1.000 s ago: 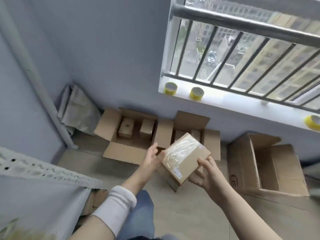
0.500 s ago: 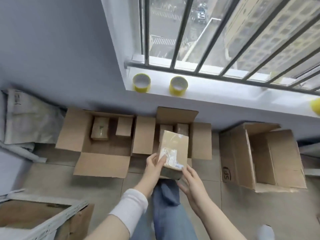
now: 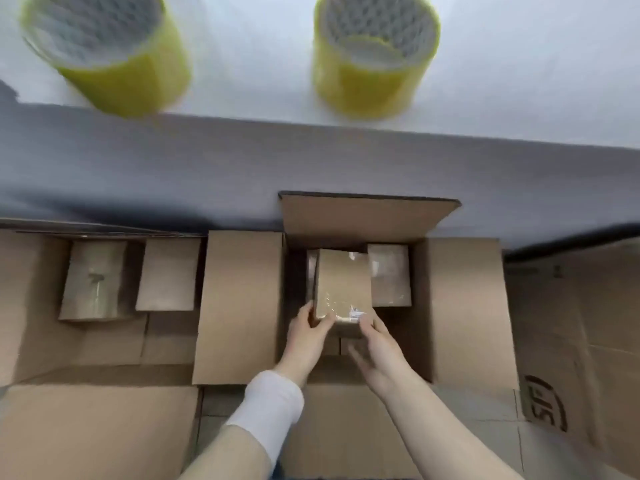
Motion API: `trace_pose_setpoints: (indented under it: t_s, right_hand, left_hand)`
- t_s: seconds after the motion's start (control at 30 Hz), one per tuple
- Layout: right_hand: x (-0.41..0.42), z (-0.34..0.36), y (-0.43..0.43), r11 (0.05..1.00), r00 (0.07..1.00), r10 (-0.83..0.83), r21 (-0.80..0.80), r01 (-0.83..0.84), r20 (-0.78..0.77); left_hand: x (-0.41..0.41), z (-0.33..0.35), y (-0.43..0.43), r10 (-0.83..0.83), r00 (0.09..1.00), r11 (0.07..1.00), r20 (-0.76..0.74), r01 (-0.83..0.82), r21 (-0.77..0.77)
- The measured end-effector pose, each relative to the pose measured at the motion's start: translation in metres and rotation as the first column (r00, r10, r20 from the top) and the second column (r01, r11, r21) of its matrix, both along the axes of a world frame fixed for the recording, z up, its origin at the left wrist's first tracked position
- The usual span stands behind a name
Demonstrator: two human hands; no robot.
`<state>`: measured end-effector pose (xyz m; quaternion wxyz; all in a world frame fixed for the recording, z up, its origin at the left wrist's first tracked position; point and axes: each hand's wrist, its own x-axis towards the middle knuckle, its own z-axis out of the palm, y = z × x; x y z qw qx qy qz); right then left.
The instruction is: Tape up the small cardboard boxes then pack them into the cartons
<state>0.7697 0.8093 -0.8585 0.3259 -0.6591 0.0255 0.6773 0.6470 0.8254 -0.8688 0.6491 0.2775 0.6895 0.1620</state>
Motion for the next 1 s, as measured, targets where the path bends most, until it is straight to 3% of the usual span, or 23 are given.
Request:
trace_pose_setpoints:
  t_s: [0.1, 0.2, 0.4, 0.67, 0.8, 1.0]
  right_hand:
    - [-0.011, -0.050, 0.007, 0.980, 0.980, -0.197, -0.035, 0.197, 0.012]
    - [-0.016, -0.075, 0.014, 0.952, 0.955, -0.294, -0.081, 0.296, 0.042]
    - [-0.017, -0.097, 0.036, 0.922, 0.923, -0.381, -0.060, 0.383, 0.047]
    - [-0.029, -0.110, 0.039, 0.898, 0.899, -0.429, -0.153, 0.413, -0.085]
    - [-0.029, -0.063, 0.039, 0.940, 0.960, -0.280, -0.203, 0.275, 0.002]
    - [-0.035, 0.106, 0.021, 0.990, 0.993, -0.114, -0.076, 0.115, 0.014]
  left_hand:
    - [0.003, -0.047, 0.006, -0.015, 1.000, 1.000, 0.003, 0.015, 0.003]
    - [0.007, -0.070, 0.003, 0.028, 1.000, 1.000, 0.003, -0.028, -0.014]
    - [0.013, -0.089, 0.019, 0.069, 0.998, 0.998, -0.004, -0.069, 0.012]
    - [0.010, -0.102, 0.034, 0.024, 0.999, 0.999, -0.025, -0.024, -0.022]
    - [0.014, -0.066, 0.035, 0.071, 0.992, 0.994, -0.099, -0.079, -0.069]
    - [0.009, 0.097, 0.015, 0.189, 0.974, 0.981, -0.126, -0.192, -0.017]
